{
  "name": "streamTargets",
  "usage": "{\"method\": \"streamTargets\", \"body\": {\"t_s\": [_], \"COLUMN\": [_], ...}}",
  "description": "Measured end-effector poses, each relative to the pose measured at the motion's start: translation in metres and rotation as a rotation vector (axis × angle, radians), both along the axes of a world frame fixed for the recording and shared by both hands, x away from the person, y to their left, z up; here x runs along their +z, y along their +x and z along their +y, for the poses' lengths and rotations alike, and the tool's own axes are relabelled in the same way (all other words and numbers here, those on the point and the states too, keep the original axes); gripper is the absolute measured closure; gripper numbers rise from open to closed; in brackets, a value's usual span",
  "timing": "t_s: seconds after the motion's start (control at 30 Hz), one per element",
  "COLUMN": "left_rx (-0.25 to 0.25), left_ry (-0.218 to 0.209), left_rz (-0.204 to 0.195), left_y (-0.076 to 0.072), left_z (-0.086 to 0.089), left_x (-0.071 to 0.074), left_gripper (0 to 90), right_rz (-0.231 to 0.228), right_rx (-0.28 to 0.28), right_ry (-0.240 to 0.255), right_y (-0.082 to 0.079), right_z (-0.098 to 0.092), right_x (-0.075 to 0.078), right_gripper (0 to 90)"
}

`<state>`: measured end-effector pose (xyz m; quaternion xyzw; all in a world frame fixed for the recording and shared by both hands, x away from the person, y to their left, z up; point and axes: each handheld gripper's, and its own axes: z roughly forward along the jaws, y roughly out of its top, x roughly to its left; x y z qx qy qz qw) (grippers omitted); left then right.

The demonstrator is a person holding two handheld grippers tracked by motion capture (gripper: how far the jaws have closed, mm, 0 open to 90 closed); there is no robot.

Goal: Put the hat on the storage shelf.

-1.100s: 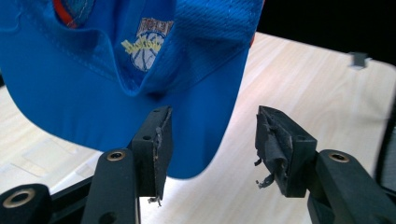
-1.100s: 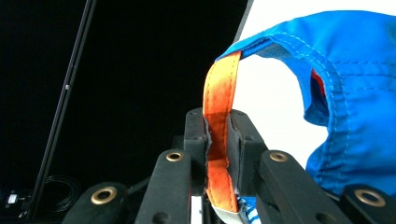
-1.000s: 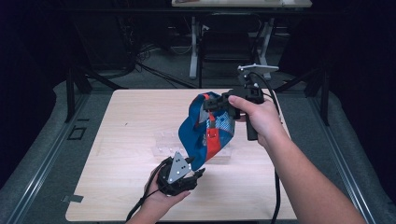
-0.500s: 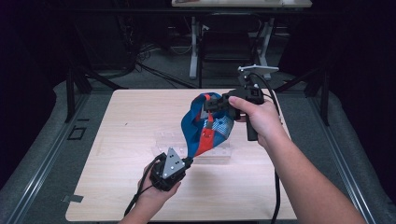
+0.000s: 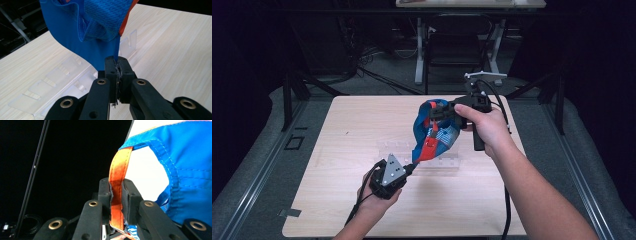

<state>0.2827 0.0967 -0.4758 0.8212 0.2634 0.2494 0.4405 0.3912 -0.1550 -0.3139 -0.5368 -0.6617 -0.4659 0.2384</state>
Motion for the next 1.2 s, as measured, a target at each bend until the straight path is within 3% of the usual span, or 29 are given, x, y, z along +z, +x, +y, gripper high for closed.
{"method": "streamTargets", "body": {"t_s": [0.2, 0.5, 0.83, 1.03, 1.2], "left_rx": [0.015, 0.011, -0.019, -0.01, -0.016], "left_ry": [-0.008, -0.018, -0.033, -0.053, -0.031], "left_rz": [-0.001, 0.021, 0.014, 0.035, 0.052], "left_y": [0.006, 0.014, 0.021, 0.027, 0.027], "left_z": [0.0, 0.003, 0.016, 0.015, 0.011], "left_x": [-0.003, -0.013, -0.011, -0.008, -0.016], "left_gripper": [88.5, 88.5, 88.5, 88.5, 88.5], "right_rz": [0.011, 0.028, 0.033, 0.036, 0.038], "right_rx": [0.001, -0.005, -0.009, -0.014, -0.012], "right_ry": [0.014, -0.002, 0.003, 0.003, -0.008], "right_y": [0.005, 0.012, 0.015, 0.017, 0.019], "right_z": [0.001, 0.004, 0.009, 0.008, 0.008], "right_x": [-0.007, -0.02, -0.024, -0.025, -0.028], "right_gripper": [79.2, 79.1, 79.1, 79.1, 79.0]}}
